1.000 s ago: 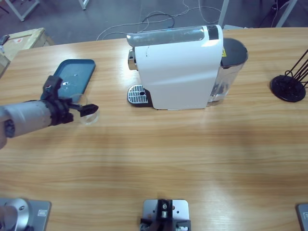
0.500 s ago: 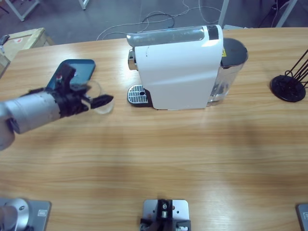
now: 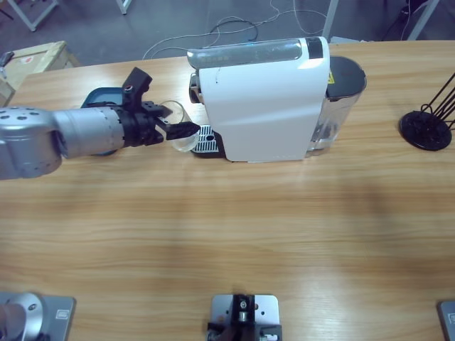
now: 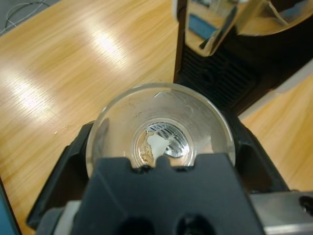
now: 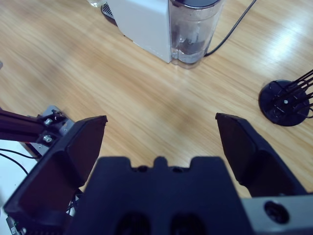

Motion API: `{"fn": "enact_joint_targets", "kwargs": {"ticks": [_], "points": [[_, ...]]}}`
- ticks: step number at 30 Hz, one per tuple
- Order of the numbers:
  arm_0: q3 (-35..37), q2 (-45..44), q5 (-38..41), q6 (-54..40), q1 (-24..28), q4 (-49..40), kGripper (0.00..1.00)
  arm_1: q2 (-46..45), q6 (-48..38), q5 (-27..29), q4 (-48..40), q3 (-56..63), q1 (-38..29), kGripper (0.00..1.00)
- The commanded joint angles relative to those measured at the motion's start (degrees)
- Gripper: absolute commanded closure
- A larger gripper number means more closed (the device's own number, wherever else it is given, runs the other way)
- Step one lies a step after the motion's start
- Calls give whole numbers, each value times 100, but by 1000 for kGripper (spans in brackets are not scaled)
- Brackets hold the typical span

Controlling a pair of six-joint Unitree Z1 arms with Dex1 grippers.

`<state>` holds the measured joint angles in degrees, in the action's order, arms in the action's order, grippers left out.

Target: Pour coffee

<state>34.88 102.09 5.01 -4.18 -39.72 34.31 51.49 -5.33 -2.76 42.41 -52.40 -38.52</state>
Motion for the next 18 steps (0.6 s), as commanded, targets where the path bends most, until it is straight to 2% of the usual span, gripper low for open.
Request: {"fn": "enact_joint_targets", "kwargs": {"ticks": [1,11,12,13,14,15,18], "points": [[435,612,299,-102,78,-47,1000,-122,58,-93,-111,257,108,0],[620,994,609,-42,78,-49,987,-122,58,-78,-130,274,178,0],[611,1013,612,-30,78,-57,732,-122,58,-76,-137,274,185,0],[602,1024,607,-30,78,-64,327,-122,58,-76,-144,281,187,0],[595,1024,607,-30,78,-64,79,-122,58,-76,-146,283,192,0],[585,1017,607,-30,78,-64,14,-120,58,-76,-149,283,196,0],[529,925,624,-30,78,-64,9,-113,58,-76,-154,292,196,0]]}}
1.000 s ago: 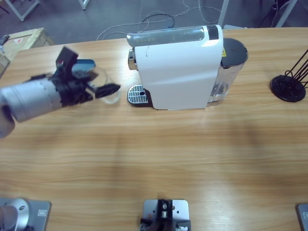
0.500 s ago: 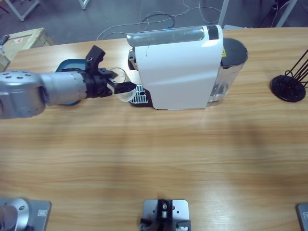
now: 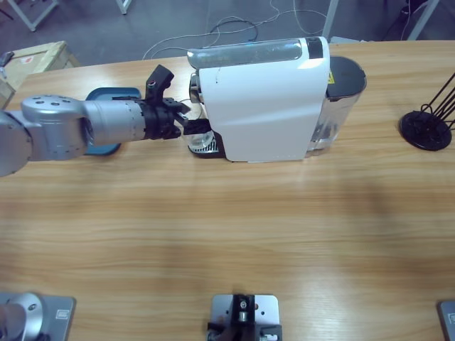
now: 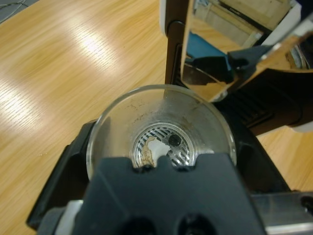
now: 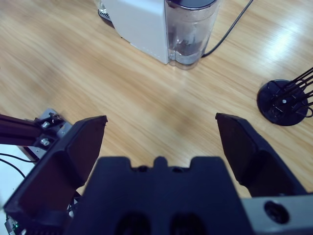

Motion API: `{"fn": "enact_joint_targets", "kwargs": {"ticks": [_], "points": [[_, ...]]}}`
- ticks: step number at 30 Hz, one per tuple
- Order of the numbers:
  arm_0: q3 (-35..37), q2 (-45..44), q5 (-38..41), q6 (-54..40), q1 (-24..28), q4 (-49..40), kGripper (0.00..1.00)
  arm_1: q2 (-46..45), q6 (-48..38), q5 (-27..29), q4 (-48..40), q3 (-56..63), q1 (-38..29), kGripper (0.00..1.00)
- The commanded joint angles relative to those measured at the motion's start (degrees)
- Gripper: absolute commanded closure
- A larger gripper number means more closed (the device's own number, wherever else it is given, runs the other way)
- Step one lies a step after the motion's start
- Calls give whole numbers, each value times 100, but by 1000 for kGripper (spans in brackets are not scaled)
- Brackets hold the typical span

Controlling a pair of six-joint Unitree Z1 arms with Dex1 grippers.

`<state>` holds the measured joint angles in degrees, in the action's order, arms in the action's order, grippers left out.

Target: Pour coffee

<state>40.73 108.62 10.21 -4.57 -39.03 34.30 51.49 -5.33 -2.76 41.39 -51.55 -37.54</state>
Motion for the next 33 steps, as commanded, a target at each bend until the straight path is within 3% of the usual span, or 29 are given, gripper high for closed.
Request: {"fn": "enact_joint_targets", "kwargs": {"ticks": [1,13,20,24,25,26,27,28,29,33], "points": [[-88,227,104,9,10,-64,9,-113,58,-76,-52,207,97,0],[-436,-881,-125,-49,10,-282,9,-69,58,-143,-119,269,97,0],[-498,-2129,-492,-135,10,-1776,9,28,58,-248,-175,295,97,0],[-584,-3540,-680,-37,-53,-3106,10,333,32,-331,-52,-79,97,0],[-572,-4121,-749,60,-52,-3395,23,567,-9,-357,31,-362,97,47],[-494,-4702,-798,88,-52,-3702,68,813,-37,-359,80,-677,97,346],[-394,-5188,-863,88,-53,-4008,158,1098,-38,-364,122,-997,97,813],[-364,-5558,-958,88,-57,-4240,229,1511,-37,-352,224,-1410,97,1000],[-399,-5796,-1049,88,-53,-4402,278,1854,-19,-310,336,-1804,99,1000],[-890,-5984,-1271,132,-53,-4472,280,3172,27,-99,844,-3152,377,1000]]}}
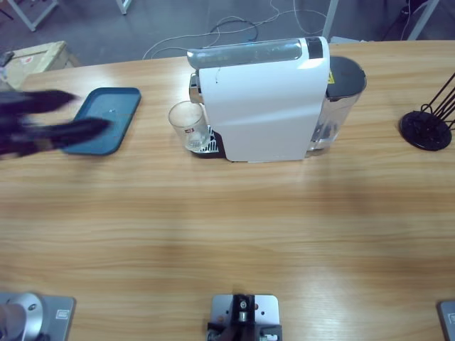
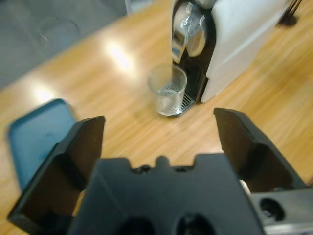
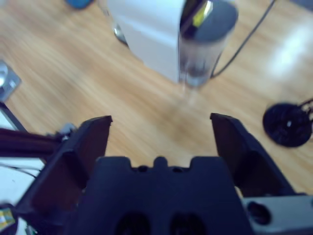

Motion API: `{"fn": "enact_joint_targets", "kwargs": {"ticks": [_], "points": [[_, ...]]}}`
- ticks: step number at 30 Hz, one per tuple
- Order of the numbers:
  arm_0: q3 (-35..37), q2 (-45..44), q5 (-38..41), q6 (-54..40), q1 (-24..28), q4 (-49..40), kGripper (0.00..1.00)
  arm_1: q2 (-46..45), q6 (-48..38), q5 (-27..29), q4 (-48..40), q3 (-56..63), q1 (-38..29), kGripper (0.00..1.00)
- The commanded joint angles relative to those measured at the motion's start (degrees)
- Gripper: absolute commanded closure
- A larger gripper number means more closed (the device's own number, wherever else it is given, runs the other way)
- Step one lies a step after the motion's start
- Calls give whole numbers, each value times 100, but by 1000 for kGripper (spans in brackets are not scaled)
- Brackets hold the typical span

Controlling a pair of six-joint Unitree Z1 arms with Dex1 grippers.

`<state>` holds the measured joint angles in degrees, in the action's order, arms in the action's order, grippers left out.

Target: Pour coffee

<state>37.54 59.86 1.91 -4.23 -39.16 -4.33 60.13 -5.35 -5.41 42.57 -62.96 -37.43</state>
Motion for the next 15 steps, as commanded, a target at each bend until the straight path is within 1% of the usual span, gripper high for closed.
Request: {"fn": "enact_joint_targets", "kwargs": {"ticks": [1,4,7,9,11,13,15], "points": [[-665,-1097,-462,141,-42,-562,277,2574,38,221,829,-2279,400,1000],[-839,-1060,-539,208,-41,-395,276,3291,43,225,1138,-2938,568,1000],[-853,-777,-555,252,-42,-251,267,3768,45,218,1247,-3384,614,1000],[-875,-633,-552,245,-42,-124,262,3766,103,276,864,-3390,614,1000],[-955,-783,-520,215,-46,-29,264,3734,258,321,335,-3198,596,1000],[-1033,-844,-506,213,-48,81,262,3791,261,328,122,-3121,595,1000],[-1042,-844,-490,212,-48,81,262,3914,254,304,103,-3147,586,1000]]}}
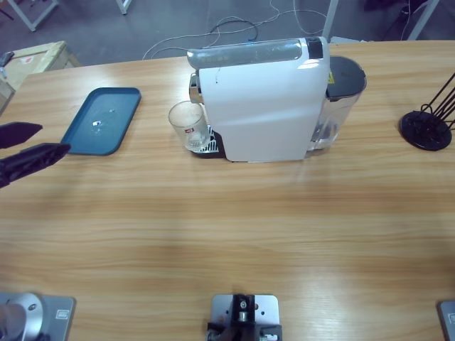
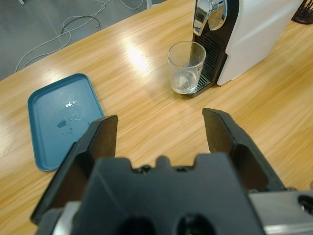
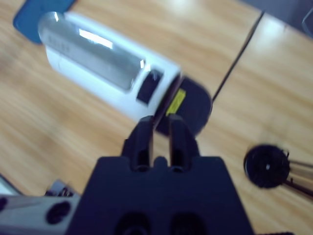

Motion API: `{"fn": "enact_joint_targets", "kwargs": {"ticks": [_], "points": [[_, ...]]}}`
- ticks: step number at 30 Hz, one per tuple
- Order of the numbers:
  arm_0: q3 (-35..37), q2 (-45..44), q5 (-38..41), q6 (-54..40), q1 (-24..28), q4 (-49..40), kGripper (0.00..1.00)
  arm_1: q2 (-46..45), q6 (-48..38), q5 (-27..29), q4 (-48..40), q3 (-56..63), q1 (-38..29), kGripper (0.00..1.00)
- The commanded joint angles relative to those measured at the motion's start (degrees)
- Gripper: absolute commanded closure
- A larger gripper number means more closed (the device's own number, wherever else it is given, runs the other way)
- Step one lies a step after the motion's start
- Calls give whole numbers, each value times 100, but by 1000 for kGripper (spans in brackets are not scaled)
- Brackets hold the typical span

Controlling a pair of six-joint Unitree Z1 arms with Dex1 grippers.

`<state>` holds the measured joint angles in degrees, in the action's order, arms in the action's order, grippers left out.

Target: Pour coffee

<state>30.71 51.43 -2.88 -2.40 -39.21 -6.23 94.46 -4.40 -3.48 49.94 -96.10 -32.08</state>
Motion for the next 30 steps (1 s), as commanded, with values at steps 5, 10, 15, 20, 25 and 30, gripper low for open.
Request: {"fn": "enact_joint_targets", "kwargs": {"ticks": [5,10,15,20,25,30], "points": [[-392,2,-2,29,-43,315,262,751,127,134,-538,49,-192,1000],[-448,25,-32,29,-43,407,262,1036,88,260,-345,-35,-457,1000],[-480,16,-73,38,-43,438,262,1159,70,422,-222,-112,-529,1000],[-494,13,-64,38,-43,440,262,1153,62,598,-176,-202,-536,1000],[-492,60,-64,36,-43,465,262,1240,62,664,-88,-388,-536,1000],[-492,60,-69,34,-43,465,262,1410,62,679,-48,-430,-536,1000]]}}
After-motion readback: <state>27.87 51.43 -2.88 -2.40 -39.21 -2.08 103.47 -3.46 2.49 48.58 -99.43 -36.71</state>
